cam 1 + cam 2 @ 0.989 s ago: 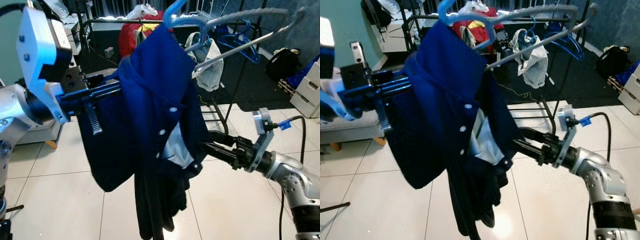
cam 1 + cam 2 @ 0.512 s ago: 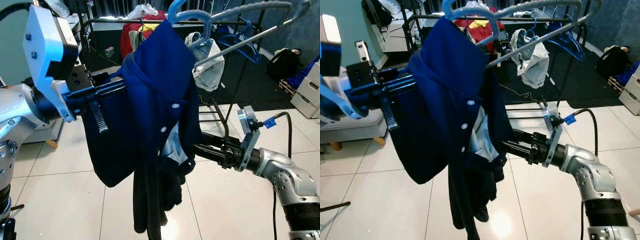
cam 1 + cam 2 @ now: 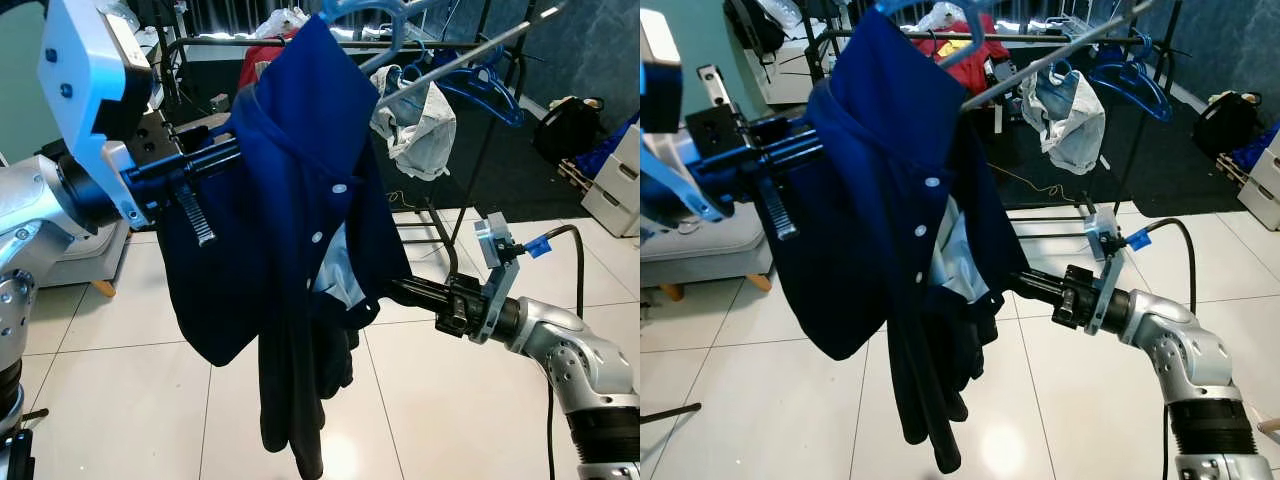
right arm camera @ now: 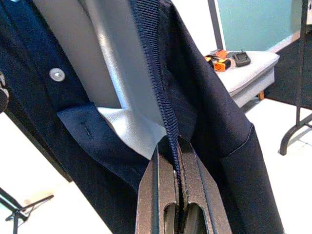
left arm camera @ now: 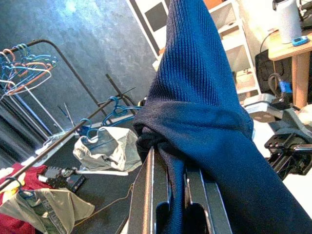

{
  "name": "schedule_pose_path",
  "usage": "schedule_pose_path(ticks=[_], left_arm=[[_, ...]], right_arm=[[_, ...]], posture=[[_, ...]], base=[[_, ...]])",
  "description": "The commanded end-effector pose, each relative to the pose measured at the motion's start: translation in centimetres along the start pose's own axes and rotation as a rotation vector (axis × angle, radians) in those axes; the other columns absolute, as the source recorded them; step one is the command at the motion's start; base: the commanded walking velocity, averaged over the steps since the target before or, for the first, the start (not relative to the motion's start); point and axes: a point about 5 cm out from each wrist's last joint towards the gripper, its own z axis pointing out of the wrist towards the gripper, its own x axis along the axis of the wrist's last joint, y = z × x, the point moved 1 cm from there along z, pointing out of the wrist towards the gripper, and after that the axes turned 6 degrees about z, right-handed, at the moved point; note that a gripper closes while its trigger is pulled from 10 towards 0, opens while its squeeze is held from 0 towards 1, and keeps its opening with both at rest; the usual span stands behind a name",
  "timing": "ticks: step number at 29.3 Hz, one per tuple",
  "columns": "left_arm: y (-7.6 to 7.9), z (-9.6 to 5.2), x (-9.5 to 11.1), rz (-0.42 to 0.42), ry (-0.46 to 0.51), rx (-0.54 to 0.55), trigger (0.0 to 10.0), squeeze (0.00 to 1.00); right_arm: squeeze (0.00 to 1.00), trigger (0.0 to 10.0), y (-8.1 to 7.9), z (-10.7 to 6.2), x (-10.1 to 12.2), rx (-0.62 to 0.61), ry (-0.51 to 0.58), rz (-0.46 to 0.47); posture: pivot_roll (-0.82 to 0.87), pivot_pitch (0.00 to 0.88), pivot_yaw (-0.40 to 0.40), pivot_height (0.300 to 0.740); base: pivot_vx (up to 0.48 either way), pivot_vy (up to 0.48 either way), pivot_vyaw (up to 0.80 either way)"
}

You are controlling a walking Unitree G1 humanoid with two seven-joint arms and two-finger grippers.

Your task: Hang hanger

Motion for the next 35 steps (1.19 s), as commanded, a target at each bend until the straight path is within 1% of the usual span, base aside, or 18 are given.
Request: schedule_pose_path(ticks=[1,6,7,9,10,12,13,14,15,16,17,18,22,26,28,31,33,35], left_arm=[[-0.3,0.1,0.5,0.029,0.027,0.022,10.0,0.00],[-0.3,0.0,0.4,0.029,0.020,0.027,10.0,0.00],[-0.1,-0.3,-0.2,0.036,-0.017,0.006,10.0,0.00],[-0.1,-0.3,-0.2,0.036,-0.017,0.006,10.0,0.00],[0.5,-1.2,-1.2,0.026,-0.072,-0.043,10.0,0.00],[0.5,-1.2,-1.2,0.026,-0.072,-0.043,10.0,0.00],[1.4,-2.5,-2.4,0.002,-0.140,-0.110,10.0,0.00],[1.4,-2.5,-2.4,0.002,-0.140,-0.110,10.0,0.00],[2.3,-3.7,-3.3,-0.022,-0.189,-0.177,10.0,0.00],[3.3,-4.6,-3.7,-0.068,-0.212,-0.230,10.0,0.00],[3.3,-4.6,-3.7,-0.068,-0.212,-0.230,10.0,0.00],[4.2,-5.2,-4.0,-0.091,-0.237,-0.271,10.0,0.00],[5.2,-5.8,-4.5,-0.110,-0.289,-0.310,10.0,0.00],[5.2,-6.1,-4.8,-0.105,-0.316,-0.313,10.0,0.00],[5.0,-6.6,-5.1,-0.092,-0.359,-0.309,10.0,0.00],[4.8,-6.8,-5.5,-0.076,-0.388,-0.299,10.0,0.00],[4.5,-7.1,-6.2,-0.046,-0.446,-0.265,10.0,0.00],[4.5,-7.1,-6.2,-0.046,-0.446,-0.265,10.0,0.00]], right_arm=[[0.00,0.0,-0.2,-0.1,0.6,0.012,0.044,0.003],[0.00,0.0,-0.2,-0.2,1.8,0.021,0.130,0.010],[0.00,0.0,0.0,-0.6,3.5,0.014,0.245,0.022],[0.00,0.0,0.0,-0.6,3.5,0.014,0.245,0.022],[0.00,0.0,0.5,-1.5,6.1,-0.004,0.416,0.033],[0.00,0.0,0.5,-1.5,6.1,-0.004,0.416,0.033],[0.00,0.0,0.8,-2.5,8.5,-0.027,0.567,0.039],[0.00,0.0,0.8,-2.5,8.5,-0.027,0.567,0.039],[0.00,0.0,1.1,-3.5,10.1,-0.048,0.675,0.045],[0.00,0.0,1.6,-4.3,11.0,-0.088,0.738,0.045],[0.00,0.0,1.6,-4.3,11.0,-0.088,0.738,0.045],[0.00,0.0,1.9,-4.7,11.4,-0.121,0.768,0.047],[0.00,0.0,2.4,-4.8,11.5,-0.163,0.785,0.058],[0.00,0.0,2.6,-4.8,11.5,-0.175,0.788,0.062],[0.00,0.0,2.8,-4.7,11.5,-0.190,0.788,0.072],[0.00,0.0,2.8,-4.5,11.5,-0.189,0.785,0.079],[0.00,0.0,2.7,-4.1,11.4,-0.183,0.774,0.092],[0.00,0.0,2.7,-4.1,11.4,-0.183,0.774,0.092]], posture=[[-0.06,0.070,0.008,0.740],[-0.06,0.071,0.008,0.740],[-0.06,0.073,0.009,0.740],[-0.06,0.073,0.009,0.740],[-0.06,0.074,0.009,0.740],[-0.06,0.074,0.009,0.740],[-0.07,0.074,0.013,0.740],[-0.07,0.074,0.013,0.740],[-0.07,0.075,0.012,0.740],[-0.07,0.077,0.010,0.740],[-0.07,0.077,0.010,0.740],[-0.06,0.077,0.007,0.740],[-0.06,0.076,0.003,0.740],[-0.05,0.075,0.001,0.740],[-0.05,0.073,0.001,0.740],[-0.06,0.073,0.001,0.740],[-0.06,0.073,0.003,0.740],[-0.06,0.073,0.003,0.740]], base=[[0.000,0.000,0.00],[0.000,0.000,0.00],[0.000,0.000,0.00],[0.000,0.000,0.00],[0.000,0.000,0.00],[0.000,0.000,0.00],[0.000,0.000,0.00],[0.000,0.000,0.00],[0.000,0.000,0.00],[0.000,0.000,0.00],[0.000,0.000,0.00],[0.000,0.000,0.00],[0.000,0.000,0.00],[0.000,0.000,0.00],[0.000,0.000,0.00],[0.000,0.000,0.00],[0.000,0.000,0.00],[0.000,0.000,0.00]])
